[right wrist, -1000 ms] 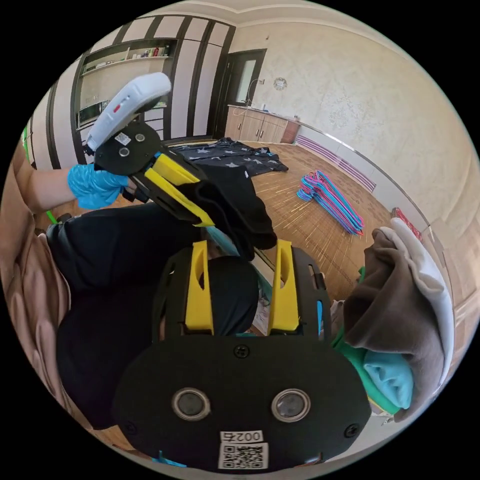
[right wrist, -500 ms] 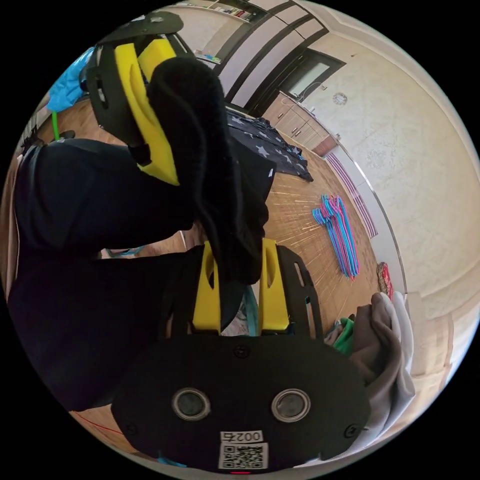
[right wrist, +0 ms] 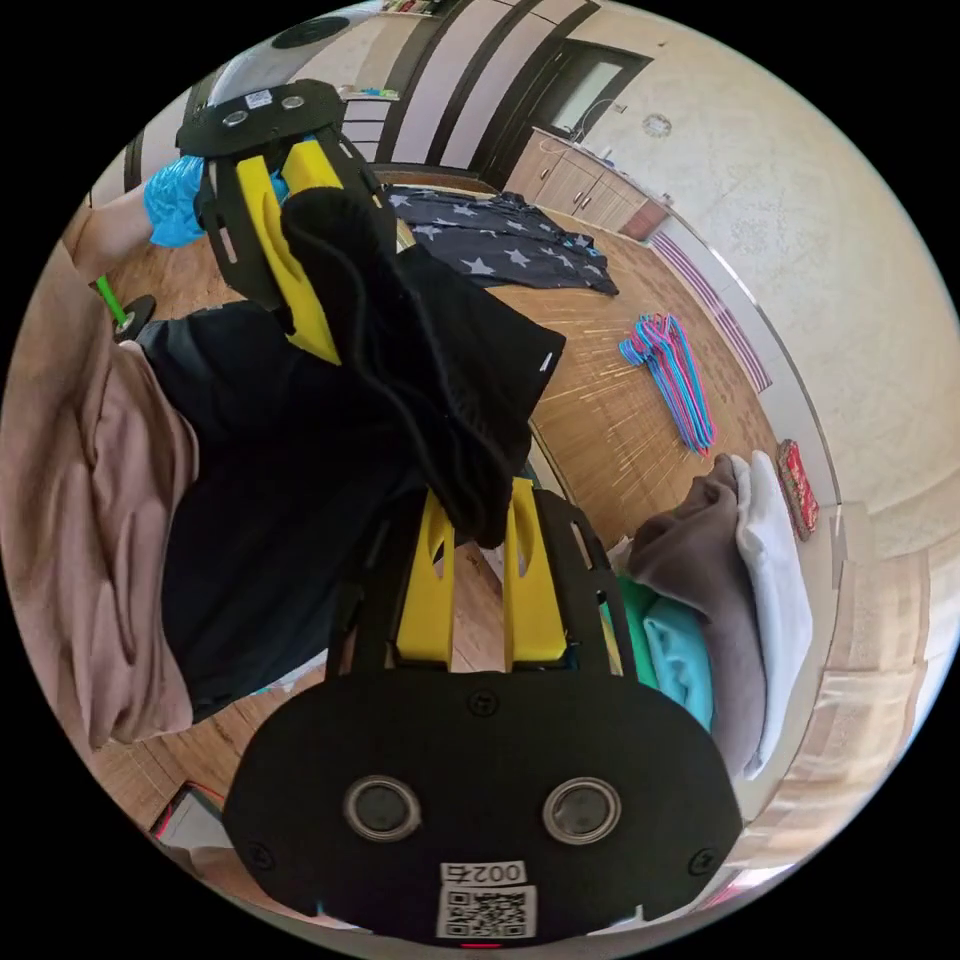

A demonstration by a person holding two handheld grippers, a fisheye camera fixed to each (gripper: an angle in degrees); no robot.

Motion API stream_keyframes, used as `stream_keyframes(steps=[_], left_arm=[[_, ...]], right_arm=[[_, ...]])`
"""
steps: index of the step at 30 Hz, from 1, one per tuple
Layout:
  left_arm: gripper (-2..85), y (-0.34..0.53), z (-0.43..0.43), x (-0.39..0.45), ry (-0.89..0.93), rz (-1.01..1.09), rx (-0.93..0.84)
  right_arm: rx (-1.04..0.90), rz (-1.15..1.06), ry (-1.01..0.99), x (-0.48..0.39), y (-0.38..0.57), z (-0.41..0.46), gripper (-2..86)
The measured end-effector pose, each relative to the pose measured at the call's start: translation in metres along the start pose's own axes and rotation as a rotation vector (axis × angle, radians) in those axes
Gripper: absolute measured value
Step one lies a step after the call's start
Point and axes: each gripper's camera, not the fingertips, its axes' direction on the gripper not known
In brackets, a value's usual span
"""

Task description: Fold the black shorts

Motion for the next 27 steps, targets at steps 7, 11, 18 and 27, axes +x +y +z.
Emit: stream_keyframes(steps=[7,11,18,27], left_arm=[[7.5,-0.023,-0.042,-0.016,-0.253,0.186,-0.124],[7.4,-0.044,-0.063,-0.057,-0.591,0.227,-0.227],[7.1,-0.072,-0.121,-0.110,-0.991,0.088,-0.087],[6.8,-0.025,-0.085,-0.094,-0.839,0.052,0.002]], right_arm=[[0.003,0.042,0.094,0.034,-0.069,-0.034,7.6],[0.057,0.090,0.216,0.080,-0.134,-0.045,7.5],[0.171,0.239,0.461,0.133,-0.213,-0.100,7.3],[0.102,0.219,0.460,0.102,-0.185,-0.065,7.4]])
